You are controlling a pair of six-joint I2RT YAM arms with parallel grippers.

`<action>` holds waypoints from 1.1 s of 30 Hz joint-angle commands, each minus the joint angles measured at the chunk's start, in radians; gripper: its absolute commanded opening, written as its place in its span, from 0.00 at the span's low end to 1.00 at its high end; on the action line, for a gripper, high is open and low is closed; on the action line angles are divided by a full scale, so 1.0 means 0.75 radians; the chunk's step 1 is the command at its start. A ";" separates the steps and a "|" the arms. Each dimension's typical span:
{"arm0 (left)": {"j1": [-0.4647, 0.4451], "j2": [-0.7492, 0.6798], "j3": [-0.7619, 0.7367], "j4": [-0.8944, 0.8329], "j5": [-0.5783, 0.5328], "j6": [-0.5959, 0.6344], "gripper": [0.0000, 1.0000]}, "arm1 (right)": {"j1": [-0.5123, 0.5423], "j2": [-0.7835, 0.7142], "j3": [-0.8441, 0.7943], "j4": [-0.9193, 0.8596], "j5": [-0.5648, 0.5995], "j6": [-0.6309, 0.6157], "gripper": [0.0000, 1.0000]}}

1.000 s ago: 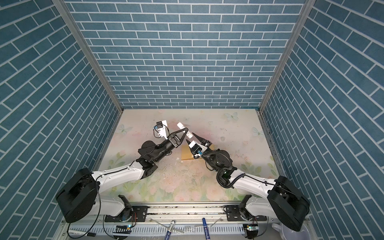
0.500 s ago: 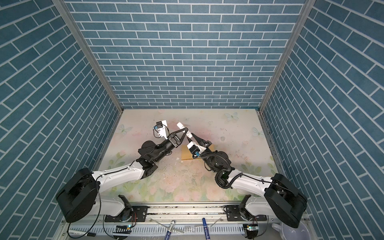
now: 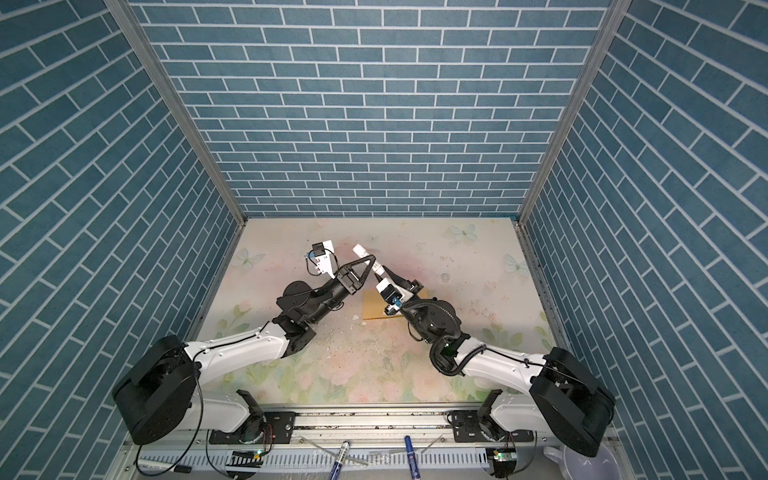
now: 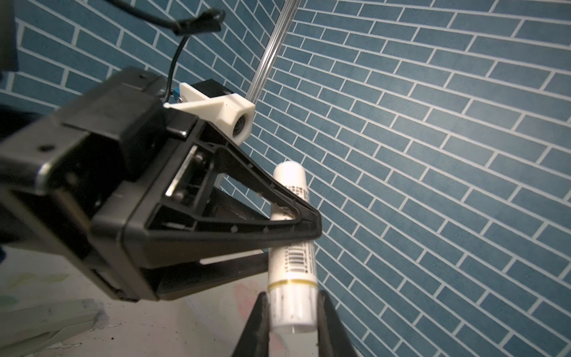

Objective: Place the letter into the envelope and seal it

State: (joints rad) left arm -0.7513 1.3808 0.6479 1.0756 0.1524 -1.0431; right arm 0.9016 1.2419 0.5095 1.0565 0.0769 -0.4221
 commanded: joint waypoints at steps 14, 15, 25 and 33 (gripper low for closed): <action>-0.008 -0.005 0.003 0.029 0.052 0.061 0.00 | -0.345 -0.035 0.247 -0.202 -0.648 1.366 0.00; -0.007 -0.004 0.003 0.032 0.053 0.060 0.00 | -0.353 -0.028 0.251 -0.195 -0.664 1.398 0.00; -0.007 0.025 0.020 0.077 0.021 -0.150 0.00 | -0.358 -0.073 0.172 -0.125 -0.602 1.073 0.36; -0.007 0.096 0.060 0.087 0.054 -0.512 0.00 | -0.283 -0.087 -0.089 0.298 -0.394 0.418 0.59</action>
State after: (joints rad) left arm -0.7532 1.4391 0.6601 1.1122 0.1627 -1.3029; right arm 0.6743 1.1603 0.4908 1.0908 -0.2974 0.1207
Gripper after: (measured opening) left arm 0.281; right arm 0.583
